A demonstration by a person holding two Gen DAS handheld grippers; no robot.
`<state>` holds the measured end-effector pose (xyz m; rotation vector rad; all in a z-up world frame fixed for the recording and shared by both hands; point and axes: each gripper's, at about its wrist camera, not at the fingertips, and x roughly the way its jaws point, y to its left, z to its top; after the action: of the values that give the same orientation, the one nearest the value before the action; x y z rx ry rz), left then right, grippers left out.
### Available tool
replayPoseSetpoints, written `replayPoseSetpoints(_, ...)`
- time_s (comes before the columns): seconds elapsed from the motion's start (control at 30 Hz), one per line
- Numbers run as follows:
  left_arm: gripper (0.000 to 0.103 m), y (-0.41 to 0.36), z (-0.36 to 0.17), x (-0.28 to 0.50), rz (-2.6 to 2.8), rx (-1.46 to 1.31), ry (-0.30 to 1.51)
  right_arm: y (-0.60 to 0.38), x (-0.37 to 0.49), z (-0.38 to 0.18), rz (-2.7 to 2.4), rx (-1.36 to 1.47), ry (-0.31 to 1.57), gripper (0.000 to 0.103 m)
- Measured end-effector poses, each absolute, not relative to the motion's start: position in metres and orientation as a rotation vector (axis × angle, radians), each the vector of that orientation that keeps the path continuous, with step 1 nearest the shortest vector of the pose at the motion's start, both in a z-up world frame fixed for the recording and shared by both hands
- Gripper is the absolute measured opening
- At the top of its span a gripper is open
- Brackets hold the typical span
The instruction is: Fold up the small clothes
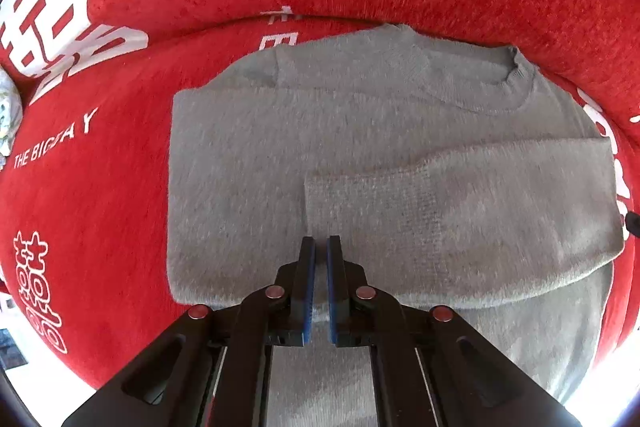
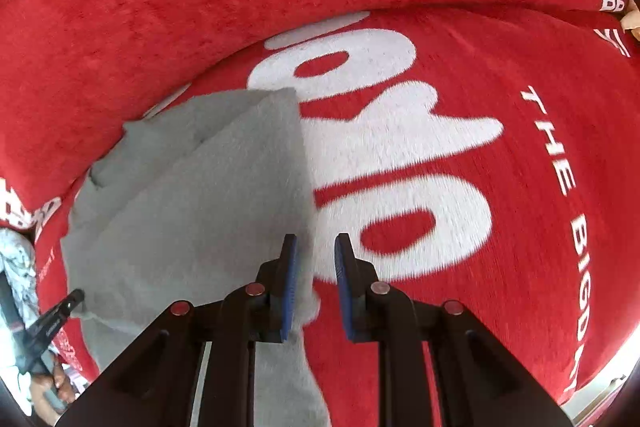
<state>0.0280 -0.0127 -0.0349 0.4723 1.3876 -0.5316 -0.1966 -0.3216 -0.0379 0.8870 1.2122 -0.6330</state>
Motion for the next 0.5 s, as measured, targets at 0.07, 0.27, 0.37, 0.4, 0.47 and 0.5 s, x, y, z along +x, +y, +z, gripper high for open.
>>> replayPoseSetpoints(0.07,0.007,-0.011,-0.033,0.024,-0.532,0.474,1.395,-0.311,-0.199,-0.032,-0.615,0.885,1.212,0.025)
replayPoseSetpoints(0.27,0.007,-0.01,-0.027,0.013,-0.542,0.483,1.411,-0.282,-0.206,-0.025,-0.577,0.927,1.212,0.035)
replayPoseSetpoints(0.37,0.006,-0.011,-0.024,0.006,-0.542,0.494,1.415,-0.271,-0.206,-0.024,-0.564,0.916,1.226,0.035)
replayPoseSetpoints(0.4,0.006,-0.011,-0.024,0.005,-0.541,0.498,1.416,-0.27,-0.206,-0.023,-0.56,0.913,1.228,0.035)
replayPoseSetpoints(0.47,0.006,-0.012,-0.022,0.001,-0.54,0.506,1.418,-0.266,-0.207,-0.022,-0.55,0.91,1.232,0.035)
replayPoseSetpoints(0.5,0.007,-0.012,-0.022,0.0,-0.54,0.51,1.419,-0.265,-0.206,-0.021,-0.544,0.91,1.233,0.037)
